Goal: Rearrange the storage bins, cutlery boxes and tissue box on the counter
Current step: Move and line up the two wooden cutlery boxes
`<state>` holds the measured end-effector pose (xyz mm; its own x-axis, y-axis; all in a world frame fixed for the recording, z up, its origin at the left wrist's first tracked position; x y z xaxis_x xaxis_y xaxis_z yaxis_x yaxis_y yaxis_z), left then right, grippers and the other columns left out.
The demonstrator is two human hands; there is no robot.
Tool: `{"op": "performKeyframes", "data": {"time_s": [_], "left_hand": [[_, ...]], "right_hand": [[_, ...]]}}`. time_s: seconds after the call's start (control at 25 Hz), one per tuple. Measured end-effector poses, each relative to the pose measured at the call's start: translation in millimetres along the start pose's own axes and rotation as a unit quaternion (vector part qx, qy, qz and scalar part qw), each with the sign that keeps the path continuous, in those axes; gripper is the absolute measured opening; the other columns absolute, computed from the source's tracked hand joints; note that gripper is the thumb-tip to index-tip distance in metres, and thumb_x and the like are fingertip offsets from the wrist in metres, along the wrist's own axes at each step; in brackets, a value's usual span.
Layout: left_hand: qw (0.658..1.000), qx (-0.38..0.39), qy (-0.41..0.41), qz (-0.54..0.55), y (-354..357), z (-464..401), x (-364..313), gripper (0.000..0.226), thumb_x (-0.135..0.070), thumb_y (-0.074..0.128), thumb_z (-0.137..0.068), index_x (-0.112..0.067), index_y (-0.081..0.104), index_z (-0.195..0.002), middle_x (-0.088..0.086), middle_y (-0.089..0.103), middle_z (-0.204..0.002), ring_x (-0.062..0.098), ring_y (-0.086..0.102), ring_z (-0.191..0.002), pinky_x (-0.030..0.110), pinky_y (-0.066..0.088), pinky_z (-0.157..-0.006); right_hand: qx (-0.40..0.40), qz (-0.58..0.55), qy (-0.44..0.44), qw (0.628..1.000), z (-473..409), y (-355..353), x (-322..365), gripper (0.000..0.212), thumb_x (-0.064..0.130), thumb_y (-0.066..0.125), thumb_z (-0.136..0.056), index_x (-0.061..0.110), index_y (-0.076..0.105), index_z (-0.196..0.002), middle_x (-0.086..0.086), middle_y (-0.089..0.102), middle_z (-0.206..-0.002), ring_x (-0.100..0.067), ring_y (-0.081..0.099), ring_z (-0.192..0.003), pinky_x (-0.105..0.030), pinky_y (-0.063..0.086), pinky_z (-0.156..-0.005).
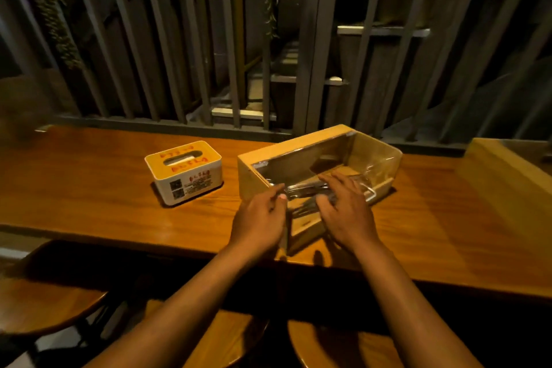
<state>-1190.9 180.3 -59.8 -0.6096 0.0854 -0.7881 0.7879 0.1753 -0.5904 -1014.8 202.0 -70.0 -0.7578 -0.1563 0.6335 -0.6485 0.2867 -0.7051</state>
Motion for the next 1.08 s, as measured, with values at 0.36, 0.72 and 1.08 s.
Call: {"op": "performKeyframes", "data": {"time_s": [0.36,0.72,1.08], "left_hand": [[0.996,0.014,0.008,-0.091,-11.2,-90.0,38.3,0.053,-0.048,0.045,-0.097,-0.027,0.041,-0.145,0.006,0.052,-0.142,0.029,0.054,-0.121,0.045,0.047,-0.095],[0.993,0.061,-0.015,0.097,28.1,-53.7,18.9,0.074,-0.055,0.07,-0.079,-0.042,0.039,-0.145,-0.001,0.043,-0.151,0.027,0.043,-0.134,0.043,0.046,-0.1],[0.994,0.086,-0.016,0.067,107.6,-21.3,-46.8,0.088,-0.058,0.068,-0.079,-0.041,0.02,-0.151,-0.005,0.026,-0.16,0.03,0.029,-0.144,0.051,0.036,-0.11]], "right_hand": [[0.035,0.144,-0.046,0.988,14.8,17.5,11.0,0.065,0.058,0.056,-0.086,0.046,0.03,-0.145,0.01,0.025,-0.159,-0.023,0.005,-0.15,-0.058,0.018,-0.117],[-0.061,-0.054,0.007,0.997,43.2,-33.2,-48.7,0.061,0.029,0.079,-0.077,0.046,0.054,-0.13,0.008,0.02,-0.159,-0.008,0.019,-0.142,-0.038,0.037,-0.109],[-0.12,-0.012,0.004,0.993,56.6,-93.0,-121.5,0.07,0.042,0.082,-0.069,0.04,0.053,-0.132,0.005,0.03,-0.156,-0.015,0.032,-0.141,-0.016,0.036,-0.091]]}}
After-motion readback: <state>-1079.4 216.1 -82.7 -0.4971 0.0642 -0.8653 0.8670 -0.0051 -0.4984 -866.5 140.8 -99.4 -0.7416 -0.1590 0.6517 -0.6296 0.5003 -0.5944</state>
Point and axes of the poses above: each hand's wrist, its own z-axis away from the middle knuckle, its own y-axis out of the palm, x = y × z, the point moved 1 cm from there along -z, towards the middle knuckle
